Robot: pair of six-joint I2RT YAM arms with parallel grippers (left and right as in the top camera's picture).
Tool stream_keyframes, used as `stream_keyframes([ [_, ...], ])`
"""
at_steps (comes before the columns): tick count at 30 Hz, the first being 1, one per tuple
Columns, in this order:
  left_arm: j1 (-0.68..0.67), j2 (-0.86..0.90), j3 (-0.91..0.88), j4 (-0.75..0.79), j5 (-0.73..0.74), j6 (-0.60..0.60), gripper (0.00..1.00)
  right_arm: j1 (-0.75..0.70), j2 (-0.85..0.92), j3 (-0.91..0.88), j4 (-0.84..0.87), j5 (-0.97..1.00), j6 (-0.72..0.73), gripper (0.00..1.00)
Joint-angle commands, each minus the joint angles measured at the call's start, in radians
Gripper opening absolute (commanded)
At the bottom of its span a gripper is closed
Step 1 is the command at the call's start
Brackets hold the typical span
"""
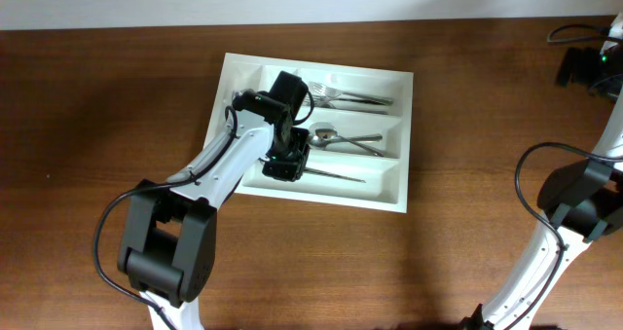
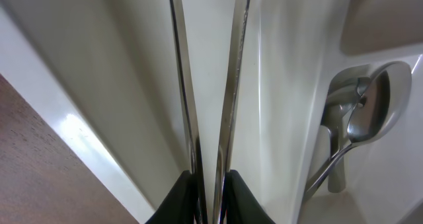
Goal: Pack container
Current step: 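Lower the chopsticks into the long bottom compartment and open the gripper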
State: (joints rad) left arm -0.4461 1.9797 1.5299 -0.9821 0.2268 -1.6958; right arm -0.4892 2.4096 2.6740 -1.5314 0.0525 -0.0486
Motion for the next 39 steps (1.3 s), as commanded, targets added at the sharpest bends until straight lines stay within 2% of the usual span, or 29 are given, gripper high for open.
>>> stream_keyframes([
  [1, -0.006, 0.003, 0.009, 0.002, -0.015, -0.02, 0.23, 0.005, 0.006, -0.004, 0.004, 0.005, 0.009, 0.99],
  [4, -0.006, 0.003, 0.009, 0.002, -0.015, -0.02, 0.24, 0.005, 0.006, -0.004, 0.004, 0.005, 0.009, 0.99],
  [6, -0.006, 0.003, 0.009, 0.002, -0.015, -0.02, 0.29, 0.005, 0.006, -0.004, 0.004, 0.005, 0.009, 0.99],
  [27, -0.005, 0.003, 0.009, 0.029, -0.044, -0.02, 0.29, 0.005, 0.006, -0.004, 0.003, 0.005, 0.009, 0.99],
  [29, -0.005, 0.003, 0.009, 0.031, -0.053, -0.02, 0.33, 0.005, 0.006, -0.004, 0.004, 0.005, 0.009, 0.99],
  [31, -0.005, 0.003, 0.009, 0.032, -0.057, -0.02, 0.42, 0.005, 0.006, -0.004, 0.004, 0.005, 0.009, 0.99],
  [39, -0.005, 0.003, 0.009, 0.032, -0.06, -0.02, 0.5, 0.005, 0.006, -0.004, 0.004, 0.005, 0.009, 0.99],
])
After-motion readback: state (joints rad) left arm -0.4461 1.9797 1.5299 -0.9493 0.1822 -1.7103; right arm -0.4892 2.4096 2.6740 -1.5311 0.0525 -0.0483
